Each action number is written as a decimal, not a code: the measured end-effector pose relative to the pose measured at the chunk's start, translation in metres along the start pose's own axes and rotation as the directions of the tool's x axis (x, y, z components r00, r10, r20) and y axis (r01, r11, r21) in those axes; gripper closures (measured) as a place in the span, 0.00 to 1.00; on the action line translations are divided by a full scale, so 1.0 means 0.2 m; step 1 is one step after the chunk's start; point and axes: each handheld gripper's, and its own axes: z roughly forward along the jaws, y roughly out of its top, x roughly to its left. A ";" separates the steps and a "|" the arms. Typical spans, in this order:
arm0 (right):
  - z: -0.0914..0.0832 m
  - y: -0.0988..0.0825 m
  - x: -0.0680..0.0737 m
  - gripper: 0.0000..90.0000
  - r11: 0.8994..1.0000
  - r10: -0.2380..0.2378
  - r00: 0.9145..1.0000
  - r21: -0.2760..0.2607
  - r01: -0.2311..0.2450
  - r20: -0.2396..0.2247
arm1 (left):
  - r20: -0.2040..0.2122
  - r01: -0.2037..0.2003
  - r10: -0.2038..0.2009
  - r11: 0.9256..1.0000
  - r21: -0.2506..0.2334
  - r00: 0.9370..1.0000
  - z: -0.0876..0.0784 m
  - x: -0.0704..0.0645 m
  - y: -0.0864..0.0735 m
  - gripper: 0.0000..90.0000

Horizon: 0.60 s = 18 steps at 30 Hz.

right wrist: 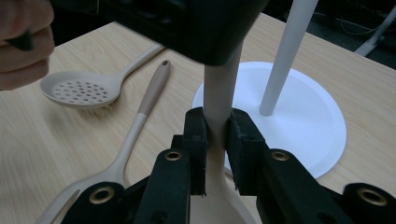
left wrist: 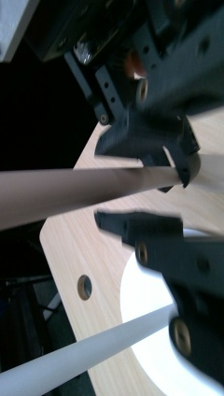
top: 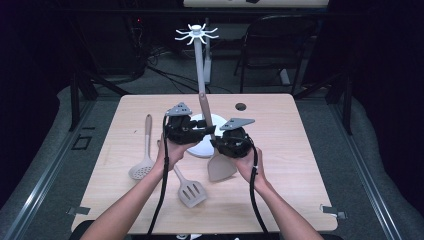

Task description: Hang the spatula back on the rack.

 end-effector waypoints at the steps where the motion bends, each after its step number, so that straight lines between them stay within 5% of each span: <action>1: 0.00 0.00 0.00 0.87 1.000 -0.001 1.000 0.002 0.001 0.004 | 0.012 0.005 -0.005 1.000 -0.005 1.000 0.00 0.01 0.00 0.78; 5: 0.00 -0.01 -0.01 0.87 1.000 0.014 1.000 -0.005 -0.014 0.004 | 0.053 0.028 -0.027 1.000 -0.012 0.998 0.02 0.02 0.00 0.83; 12: -0.02 -0.01 -0.03 0.85 1.000 0.014 1.000 -0.027 -0.014 0.002 | 0.067 -0.003 0.005 1.000 -0.029 0.998 0.03 0.01 0.02 0.85; 18: -0.05 -0.05 -0.06 0.62 0.999 0.037 0.999 -0.027 -0.037 0.003 | 0.048 -0.015 0.016 1.000 -0.026 0.999 0.01 0.03 0.05 0.85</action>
